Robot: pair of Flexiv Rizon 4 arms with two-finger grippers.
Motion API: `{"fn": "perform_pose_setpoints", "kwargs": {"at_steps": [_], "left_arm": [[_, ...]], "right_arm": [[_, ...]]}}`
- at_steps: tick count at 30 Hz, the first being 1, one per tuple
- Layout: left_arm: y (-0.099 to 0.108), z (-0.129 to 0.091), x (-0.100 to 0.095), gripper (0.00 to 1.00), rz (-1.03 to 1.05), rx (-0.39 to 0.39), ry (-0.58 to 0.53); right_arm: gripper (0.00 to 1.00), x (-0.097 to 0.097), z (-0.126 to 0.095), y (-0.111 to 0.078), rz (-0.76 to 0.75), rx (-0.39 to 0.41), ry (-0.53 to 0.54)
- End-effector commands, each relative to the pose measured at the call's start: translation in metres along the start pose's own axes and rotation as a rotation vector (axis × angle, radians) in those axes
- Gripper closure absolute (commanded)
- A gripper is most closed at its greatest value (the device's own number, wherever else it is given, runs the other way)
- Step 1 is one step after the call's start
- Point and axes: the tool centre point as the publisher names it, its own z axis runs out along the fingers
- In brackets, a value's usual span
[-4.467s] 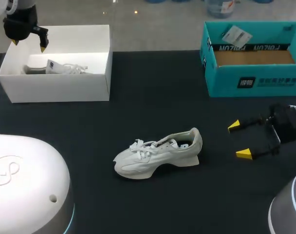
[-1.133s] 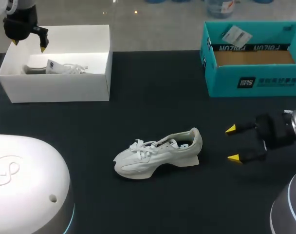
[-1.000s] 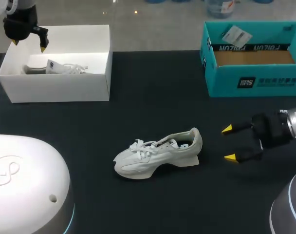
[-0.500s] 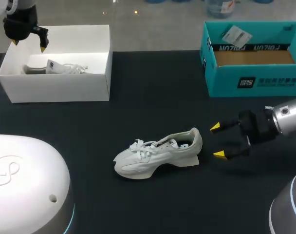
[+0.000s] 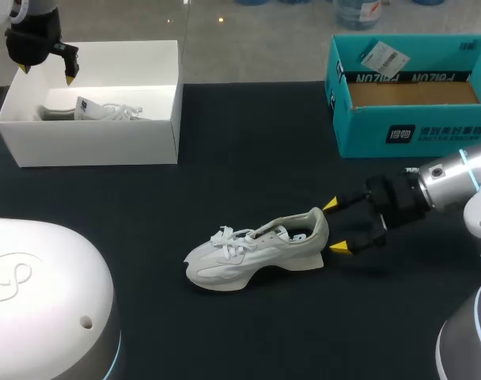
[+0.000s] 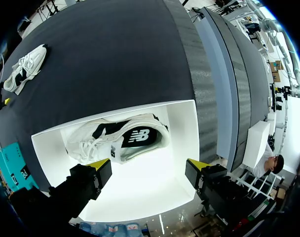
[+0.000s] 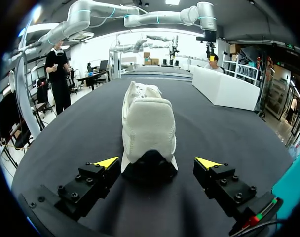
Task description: Take the shoe out of the shoebox, open the shoe tongue, remove and reinsert the insole, then place the shoe into the shoebox
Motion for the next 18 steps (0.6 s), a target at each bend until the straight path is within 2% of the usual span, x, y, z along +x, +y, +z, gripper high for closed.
{"fn": "perform_pose_setpoints", "kwargs": {"at_steps": [1, 11, 18], "left_arm": [[-0.001, -0.001, 0.000, 0.00, 0.001, -0.002, 0.001], [-0.001, -0.001, 0.000, 0.00, 0.001, -0.002, 0.001], [-0.001, -0.001, 0.000, 0.00, 0.001, -0.002, 0.001]], "right_arm": [[0.00, 0.000, 0.008, -0.002, 0.003, -0.005, 0.009], [0.00, 0.008, 0.022, -0.004, 0.014, -0.034, 0.029], [0.00, 0.013, 0.025, -0.004, 0.016, -0.048, 0.023]]}}
